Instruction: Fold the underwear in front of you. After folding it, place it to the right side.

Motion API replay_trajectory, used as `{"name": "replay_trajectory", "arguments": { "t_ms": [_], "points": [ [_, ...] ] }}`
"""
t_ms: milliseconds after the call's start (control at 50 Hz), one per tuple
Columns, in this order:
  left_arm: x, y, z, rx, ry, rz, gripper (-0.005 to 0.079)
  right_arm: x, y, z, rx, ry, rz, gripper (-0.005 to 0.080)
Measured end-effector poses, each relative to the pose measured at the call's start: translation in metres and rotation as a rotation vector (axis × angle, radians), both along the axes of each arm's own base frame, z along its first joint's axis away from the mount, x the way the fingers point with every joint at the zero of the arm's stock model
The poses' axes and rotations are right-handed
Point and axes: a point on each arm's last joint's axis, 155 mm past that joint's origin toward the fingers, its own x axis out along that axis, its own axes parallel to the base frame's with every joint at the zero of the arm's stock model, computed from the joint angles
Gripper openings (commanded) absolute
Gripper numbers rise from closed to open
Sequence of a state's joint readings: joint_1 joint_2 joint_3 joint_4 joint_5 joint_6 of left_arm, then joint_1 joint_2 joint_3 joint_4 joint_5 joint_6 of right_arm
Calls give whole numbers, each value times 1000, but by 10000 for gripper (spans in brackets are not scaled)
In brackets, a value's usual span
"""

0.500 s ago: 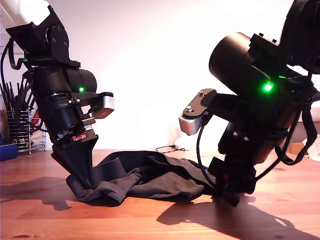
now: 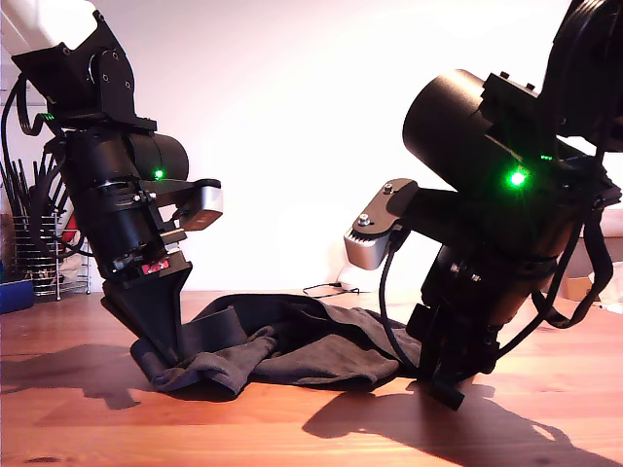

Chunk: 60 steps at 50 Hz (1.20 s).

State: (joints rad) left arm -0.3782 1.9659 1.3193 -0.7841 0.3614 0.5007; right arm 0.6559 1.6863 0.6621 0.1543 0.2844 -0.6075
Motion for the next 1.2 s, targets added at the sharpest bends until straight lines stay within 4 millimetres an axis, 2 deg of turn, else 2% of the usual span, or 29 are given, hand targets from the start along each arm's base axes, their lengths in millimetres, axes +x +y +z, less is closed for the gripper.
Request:
{"name": "replay_trajectory", "arguments": {
  "t_ms": [160,380,660,840,980,1200],
  "points": [
    [1,0,0,1,-3,0,-23,2,-3,2,-42,12,6,-11],
    [2,0,0,3,-20,-23,-23,12,5,16,-36,0,4,-11],
    [23,14,0,89,-118,-4,-23,26,11,39,-43,-27,-5,-11],
    [43,18,28,107,-231,15,-23,41,10,59,-61,-77,-7,-11],
    [69,16,56,106,-341,36,-23,58,6,78,-51,-118,-42,-11],
    [88,20,78,141,-415,60,-23,91,-4,119,-17,-191,-99,-11]
  ]
}}
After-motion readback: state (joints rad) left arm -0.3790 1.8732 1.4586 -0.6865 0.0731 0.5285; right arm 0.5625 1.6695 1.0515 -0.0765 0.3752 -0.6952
